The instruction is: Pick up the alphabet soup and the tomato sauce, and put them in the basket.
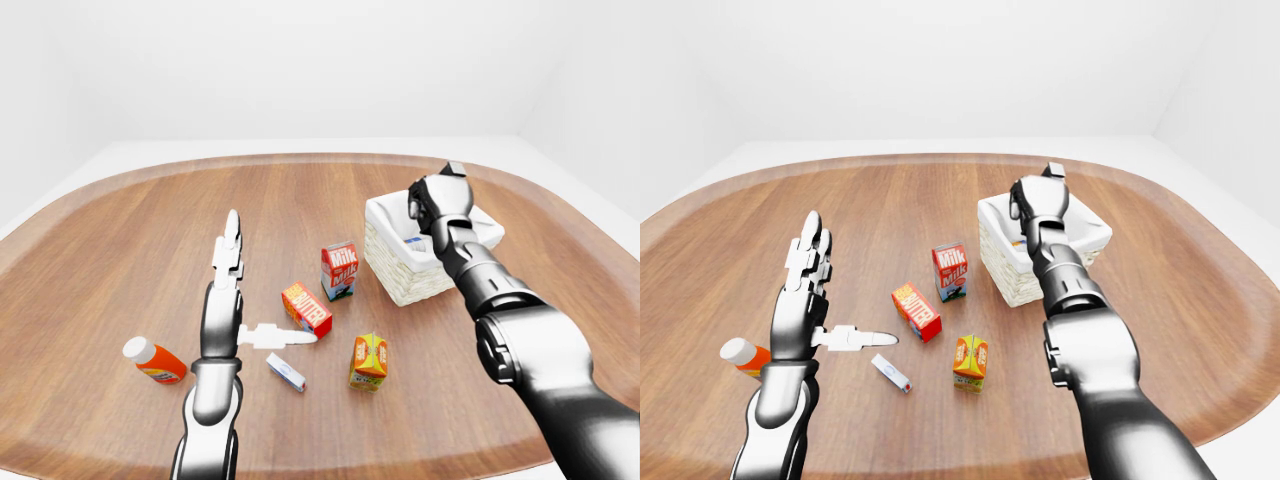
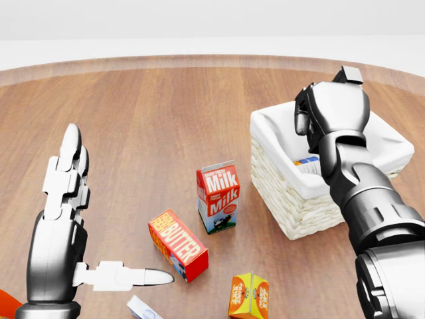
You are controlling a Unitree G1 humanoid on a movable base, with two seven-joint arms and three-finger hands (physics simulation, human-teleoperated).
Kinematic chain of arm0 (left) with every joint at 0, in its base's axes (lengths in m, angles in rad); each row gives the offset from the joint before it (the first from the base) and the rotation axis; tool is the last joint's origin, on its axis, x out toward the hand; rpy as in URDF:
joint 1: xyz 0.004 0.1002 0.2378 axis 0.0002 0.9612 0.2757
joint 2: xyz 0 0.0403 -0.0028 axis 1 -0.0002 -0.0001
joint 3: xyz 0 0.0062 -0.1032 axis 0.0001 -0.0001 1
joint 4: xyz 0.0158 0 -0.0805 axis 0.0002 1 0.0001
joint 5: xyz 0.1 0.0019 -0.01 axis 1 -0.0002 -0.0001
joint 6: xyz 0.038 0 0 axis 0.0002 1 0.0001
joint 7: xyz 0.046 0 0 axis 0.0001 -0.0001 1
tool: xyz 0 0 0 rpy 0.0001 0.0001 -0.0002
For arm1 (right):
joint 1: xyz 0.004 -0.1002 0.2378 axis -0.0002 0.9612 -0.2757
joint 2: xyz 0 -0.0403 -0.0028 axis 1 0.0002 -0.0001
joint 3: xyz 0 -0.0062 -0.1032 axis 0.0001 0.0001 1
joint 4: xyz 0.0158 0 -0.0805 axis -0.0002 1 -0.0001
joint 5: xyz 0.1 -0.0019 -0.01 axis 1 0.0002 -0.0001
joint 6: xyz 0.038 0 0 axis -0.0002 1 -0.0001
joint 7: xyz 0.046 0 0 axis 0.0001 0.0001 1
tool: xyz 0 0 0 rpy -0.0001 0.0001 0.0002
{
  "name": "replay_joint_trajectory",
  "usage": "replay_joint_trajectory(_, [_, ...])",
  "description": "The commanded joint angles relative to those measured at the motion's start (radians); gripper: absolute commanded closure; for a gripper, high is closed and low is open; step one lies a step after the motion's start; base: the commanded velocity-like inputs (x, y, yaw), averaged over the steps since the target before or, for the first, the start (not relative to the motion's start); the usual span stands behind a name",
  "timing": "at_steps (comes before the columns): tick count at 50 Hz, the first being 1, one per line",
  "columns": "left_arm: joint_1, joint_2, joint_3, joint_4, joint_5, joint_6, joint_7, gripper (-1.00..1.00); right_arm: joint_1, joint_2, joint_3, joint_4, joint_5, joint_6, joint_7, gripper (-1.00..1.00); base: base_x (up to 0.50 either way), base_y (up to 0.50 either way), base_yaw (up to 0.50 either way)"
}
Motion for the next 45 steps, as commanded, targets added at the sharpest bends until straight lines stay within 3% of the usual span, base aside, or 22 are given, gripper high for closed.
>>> replay_joint_trajectory(1, [0.0,0.001,0.0,0.001,0.001,0.0,-0.001,-1.0,-0.011,-0.003,-0.004,-0.014,-0.045,0.0,0.0,1.0,0.0,0.0,0.0])
replay_joint_trajectory(45, [0.0,0.001,0.0,0.001,0.001,0.0,-0.001,-1.0,0.018,-0.012,-0.007,-0.002,-0.171,0.0,0.0,1.0,0.0,0.0,0.0])
